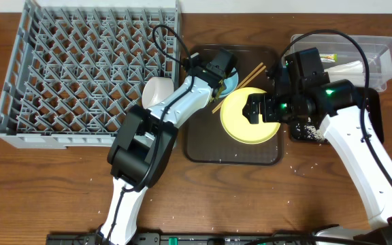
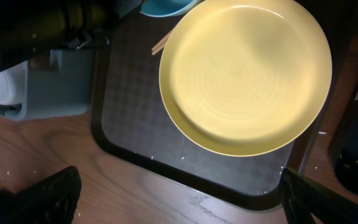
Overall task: Sort waste into correct bins and load items into the dishwasher
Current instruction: 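Lift light-blue bowl with left gripper and carry to rack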
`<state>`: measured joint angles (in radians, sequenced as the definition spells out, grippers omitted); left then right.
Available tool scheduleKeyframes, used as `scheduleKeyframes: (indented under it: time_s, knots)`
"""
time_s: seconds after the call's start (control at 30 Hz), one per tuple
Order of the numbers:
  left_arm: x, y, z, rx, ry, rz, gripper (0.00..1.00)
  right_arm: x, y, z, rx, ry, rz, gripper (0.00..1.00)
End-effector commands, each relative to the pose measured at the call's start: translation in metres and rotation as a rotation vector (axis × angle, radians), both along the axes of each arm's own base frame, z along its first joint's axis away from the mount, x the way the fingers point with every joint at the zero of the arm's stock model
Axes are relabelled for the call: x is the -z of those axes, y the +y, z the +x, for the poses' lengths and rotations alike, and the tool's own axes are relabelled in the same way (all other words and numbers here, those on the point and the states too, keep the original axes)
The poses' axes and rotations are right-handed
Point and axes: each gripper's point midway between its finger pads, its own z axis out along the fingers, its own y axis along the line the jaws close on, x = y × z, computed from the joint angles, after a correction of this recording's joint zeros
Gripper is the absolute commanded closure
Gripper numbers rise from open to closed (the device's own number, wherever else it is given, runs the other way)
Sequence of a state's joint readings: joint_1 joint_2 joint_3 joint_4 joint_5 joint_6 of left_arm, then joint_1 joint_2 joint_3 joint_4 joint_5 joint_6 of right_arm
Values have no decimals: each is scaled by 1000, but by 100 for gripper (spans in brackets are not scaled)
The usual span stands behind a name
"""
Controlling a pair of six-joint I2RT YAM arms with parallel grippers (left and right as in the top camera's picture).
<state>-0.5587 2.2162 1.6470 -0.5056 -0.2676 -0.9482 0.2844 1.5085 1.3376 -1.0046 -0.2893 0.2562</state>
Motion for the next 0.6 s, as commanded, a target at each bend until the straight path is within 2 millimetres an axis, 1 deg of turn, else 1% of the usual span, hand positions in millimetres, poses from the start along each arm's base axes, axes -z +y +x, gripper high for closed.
scheduleKeyframes:
  time_s: [0.0,0.03,0.07,0.27,0.3,0.33,0.37,0.43,0.5,0.57]
  knots:
    - [-26,7,12,113,-40,63,92,0,-3,1,16,2,-1,1]
    - [-33,9,15,127,-53,68,93,0,-3,1,16,2,-1,1]
    - [-51,12,19,154,-82,76,93,0,-3,1,16,1,-2,1]
    - [-104,25,23,289,-161,163,93,0,-3,1,16,2,-1,1]
    - [-121,34,22,295,-186,218,93,0,-3,1,16,1,-2,1]
    - [-132,41,22,289,-203,257,93,0,-3,1,16,1,-2,1]
    - [-151,52,21,293,-233,329,93,0,-3,1,16,1,-2,1]
    - [-179,70,20,295,-274,456,93,0,-3,1,16,1,-2,1]
    - [-202,91,20,261,-298,582,92,0,-3,1,16,1,-2,1]
    - [-221,112,19,221,-305,709,92,0,-3,1,16,1,-2,1]
